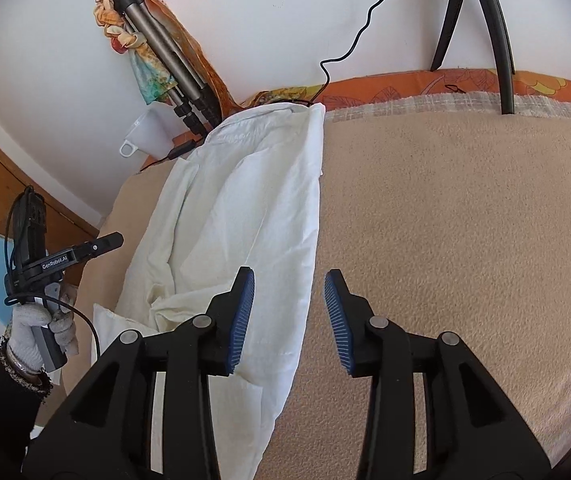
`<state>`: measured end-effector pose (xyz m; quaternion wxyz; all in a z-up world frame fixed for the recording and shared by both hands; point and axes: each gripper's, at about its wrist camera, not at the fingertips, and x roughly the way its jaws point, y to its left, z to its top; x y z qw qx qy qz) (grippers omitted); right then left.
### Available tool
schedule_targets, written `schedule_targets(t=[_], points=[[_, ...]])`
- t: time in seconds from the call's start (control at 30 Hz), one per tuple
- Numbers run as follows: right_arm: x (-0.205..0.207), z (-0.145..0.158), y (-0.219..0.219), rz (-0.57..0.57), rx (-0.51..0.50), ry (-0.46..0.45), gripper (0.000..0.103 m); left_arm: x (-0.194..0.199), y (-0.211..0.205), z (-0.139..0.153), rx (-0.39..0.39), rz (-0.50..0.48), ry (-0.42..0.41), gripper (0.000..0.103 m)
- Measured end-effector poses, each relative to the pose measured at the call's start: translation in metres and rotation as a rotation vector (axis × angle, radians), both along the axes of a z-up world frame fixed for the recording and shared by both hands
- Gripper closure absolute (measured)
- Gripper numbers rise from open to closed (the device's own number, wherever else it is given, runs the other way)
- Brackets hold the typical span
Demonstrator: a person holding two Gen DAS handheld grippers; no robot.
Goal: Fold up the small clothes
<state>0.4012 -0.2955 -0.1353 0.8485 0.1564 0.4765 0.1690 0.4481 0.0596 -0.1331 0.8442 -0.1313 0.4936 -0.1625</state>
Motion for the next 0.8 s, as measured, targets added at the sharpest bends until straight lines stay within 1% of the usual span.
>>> schedule_targets(t=[0.2, 0.33, 0.37, 0.4, 0.43, 0.53, 0.6, 0.63, 0.7, 0.73, 0.8], points=[[0.054, -0.022, 0.000, -0.001, 0.079, 0.046, 0.064, 0.022, -0.008, -0.012, -0.015, -0.002, 0.011, 0.055], [0.074, -0.039, 0.001, -0.002, 0.136, 0.069, 0.064, 0.028, -0.016, -0.018, 0.003, -0.023, 0.008, 0.055], [0.077, -0.042, 0.002, 0.001, 0.139, 0.073, 0.069, 0.030, -0.018, -0.019, 0.009, -0.031, 0.007, 0.055], [0.079, -0.044, 0.003, 0.005, 0.146, 0.075, 0.090, 0.030, -0.020, -0.020, 0.016, -0.038, 0.005, 0.056], [0.081, -0.046, 0.004, 0.012, 0.150, 0.084, 0.097, 0.032, -0.022, -0.020, 0.026, -0.042, 0.001, 0.056], [0.083, -0.046, 0.003, 0.019, 0.131, 0.078, 0.100, 0.034, -0.025, -0.021, 0.049, -0.045, -0.019, 0.056], [0.084, -0.049, -0.005, -0.011, 0.115, 0.090, 0.102, 0.036, -0.025, -0.024, 0.048, -0.043, -0.019, 0.056], [0.086, -0.053, -0.013, -0.029, 0.130, 0.107, 0.102, 0.038, -0.024, -0.025, 0.044, -0.040, -0.017, 0.055], [0.085, -0.060, -0.024, -0.046, 0.208, 0.120, 0.103, 0.041, -0.023, -0.026, 0.043, -0.040, -0.025, 0.055], [0.084, -0.059, -0.022, -0.039, 0.191, 0.108, 0.103, 0.042, -0.024, -0.025, 0.044, -0.041, -0.029, 0.055], [0.083, -0.051, -0.013, -0.029, 0.120, 0.083, 0.101, 0.047, -0.025, -0.024, 0.048, -0.046, -0.033, 0.055]])
